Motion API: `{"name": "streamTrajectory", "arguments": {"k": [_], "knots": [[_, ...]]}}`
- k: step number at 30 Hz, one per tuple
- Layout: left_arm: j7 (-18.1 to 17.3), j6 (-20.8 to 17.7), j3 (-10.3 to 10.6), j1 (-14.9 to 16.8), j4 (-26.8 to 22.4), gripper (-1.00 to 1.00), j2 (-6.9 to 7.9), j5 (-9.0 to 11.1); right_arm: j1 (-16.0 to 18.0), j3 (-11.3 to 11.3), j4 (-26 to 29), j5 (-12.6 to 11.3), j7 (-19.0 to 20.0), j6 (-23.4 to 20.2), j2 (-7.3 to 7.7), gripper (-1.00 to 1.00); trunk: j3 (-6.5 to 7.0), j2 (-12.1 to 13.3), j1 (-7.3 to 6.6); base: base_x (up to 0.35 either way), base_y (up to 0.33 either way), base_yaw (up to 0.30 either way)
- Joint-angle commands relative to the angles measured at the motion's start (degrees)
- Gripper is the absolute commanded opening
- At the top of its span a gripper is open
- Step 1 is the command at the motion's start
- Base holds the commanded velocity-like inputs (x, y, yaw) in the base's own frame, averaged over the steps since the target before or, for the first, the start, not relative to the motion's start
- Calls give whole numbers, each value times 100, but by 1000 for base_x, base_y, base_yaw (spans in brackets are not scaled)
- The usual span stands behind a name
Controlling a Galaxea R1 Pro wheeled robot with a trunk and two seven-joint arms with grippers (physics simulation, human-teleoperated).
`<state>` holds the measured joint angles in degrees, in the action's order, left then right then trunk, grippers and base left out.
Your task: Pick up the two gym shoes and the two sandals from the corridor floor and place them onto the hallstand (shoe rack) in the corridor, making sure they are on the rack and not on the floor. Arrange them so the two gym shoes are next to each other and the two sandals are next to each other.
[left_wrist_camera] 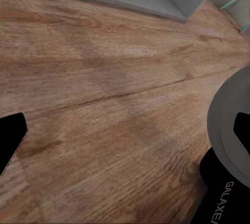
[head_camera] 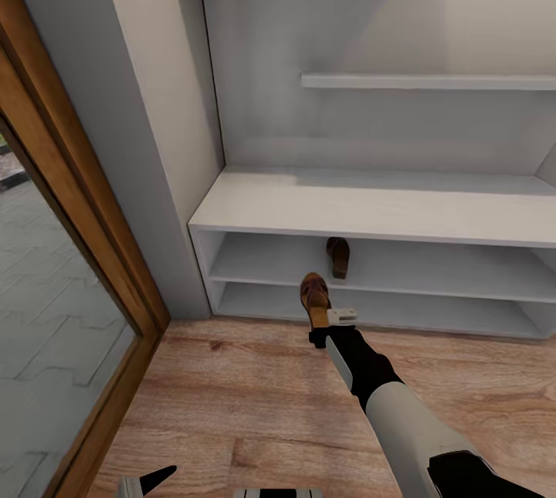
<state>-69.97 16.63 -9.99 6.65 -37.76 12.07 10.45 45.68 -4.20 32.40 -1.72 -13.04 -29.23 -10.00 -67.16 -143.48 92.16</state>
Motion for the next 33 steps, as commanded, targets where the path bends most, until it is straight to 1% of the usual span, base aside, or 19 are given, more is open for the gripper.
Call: {"name": "streamTrajectory", "arguments": {"k": [1, 7, 9, 14, 20, 27, 30, 32, 33], "knots": [[-17, 33, -3, 3, 5, 100, -1, 10, 2, -11, 9, -37, -39, -27, 0, -100, -5, -2, 0, 64, 21, 0], [-17, 31, -3, 3, 5, 100, 3, 10, 2, -9, 15, -86, -45, -20, 0, -100, -5, -2, 0, 13, 4, 0], [-17, 29, -3, 3, 5, 100, 0, 10, 2, -4, 6, -177, -41, -20, 0, -100, -5, -2, 0, 137, 93, 0], [-17, 32, -3, 3, 5, 100, -1, 10, 2, -2, 3, -228, -40, -21, 0, -100, -5, -2, 0, 212, 163, 0], [-17, 34, -3, 3, 5, 100, -2, 10, 2, 5, 9, -238, -40, -21, 0, -100, -5, -2, 0, 127, 88, 0], [-17, 33, -3, 3, 5, 100, -2, 10, 2, 13, 12, -234, -40, -21, 0, -100, -5, -2, 0, 41, 14, 0], [-17, 34, -3, 3, 5, 100, -2, 10, 2, 24, 9, -233, -44, -21, 0, -100, -5, -2, 0, 181, -38, 0], [-17, 34, -2, 3, 5, 100, -2, 10, 2, 73, 6, -232, -47, -21, 0, -100, -5, -2, 0, 246, -79, 0], [-17, 33, 1, 3, 5, 100, -2, 10, 2, 159, 5, -229, -47, -23, 0, -100, -5, -2, 0, 250, -91, 0]]}}
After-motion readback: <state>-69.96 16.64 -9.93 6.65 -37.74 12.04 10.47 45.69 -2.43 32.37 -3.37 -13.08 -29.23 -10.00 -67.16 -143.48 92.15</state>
